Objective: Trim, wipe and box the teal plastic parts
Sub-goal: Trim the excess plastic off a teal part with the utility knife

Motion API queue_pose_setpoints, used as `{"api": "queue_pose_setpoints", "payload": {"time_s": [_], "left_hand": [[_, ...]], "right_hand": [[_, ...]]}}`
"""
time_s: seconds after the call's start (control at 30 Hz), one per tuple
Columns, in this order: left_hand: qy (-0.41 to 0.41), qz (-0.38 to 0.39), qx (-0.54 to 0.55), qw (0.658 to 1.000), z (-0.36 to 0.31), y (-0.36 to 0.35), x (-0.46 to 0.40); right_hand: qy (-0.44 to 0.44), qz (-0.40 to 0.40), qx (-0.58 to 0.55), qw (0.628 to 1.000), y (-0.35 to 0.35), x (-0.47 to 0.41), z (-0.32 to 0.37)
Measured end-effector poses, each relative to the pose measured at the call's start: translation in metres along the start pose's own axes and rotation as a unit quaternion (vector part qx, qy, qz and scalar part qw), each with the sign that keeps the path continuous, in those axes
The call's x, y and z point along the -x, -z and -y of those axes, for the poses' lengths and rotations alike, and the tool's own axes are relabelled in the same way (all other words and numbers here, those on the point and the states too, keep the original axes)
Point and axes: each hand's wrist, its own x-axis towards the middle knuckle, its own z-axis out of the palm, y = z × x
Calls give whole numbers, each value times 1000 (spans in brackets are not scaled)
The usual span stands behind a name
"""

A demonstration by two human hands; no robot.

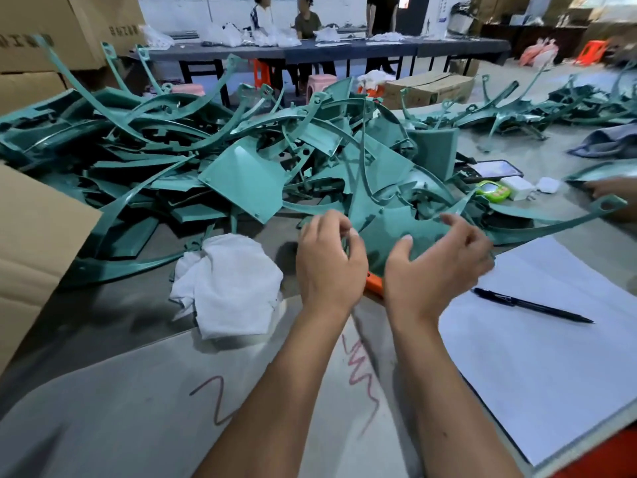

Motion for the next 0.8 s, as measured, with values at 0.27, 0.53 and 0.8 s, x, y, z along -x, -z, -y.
{"api": "queue_pose_setpoints", "payload": {"time_s": [0.27, 0.53, 0.8], "left_hand": [[24, 174, -39, 984, -10, -16, -18], [86, 80, 173, 978, -11, 42, -21], [259, -19, 578, 774, 50, 140, 14]], "right_hand": [[-89, 39, -208, 973, 2, -6, -5], [-21, 51, -410, 911, 7, 12, 19], [-69, 340, -470, 812, -4, 73, 58]]}}
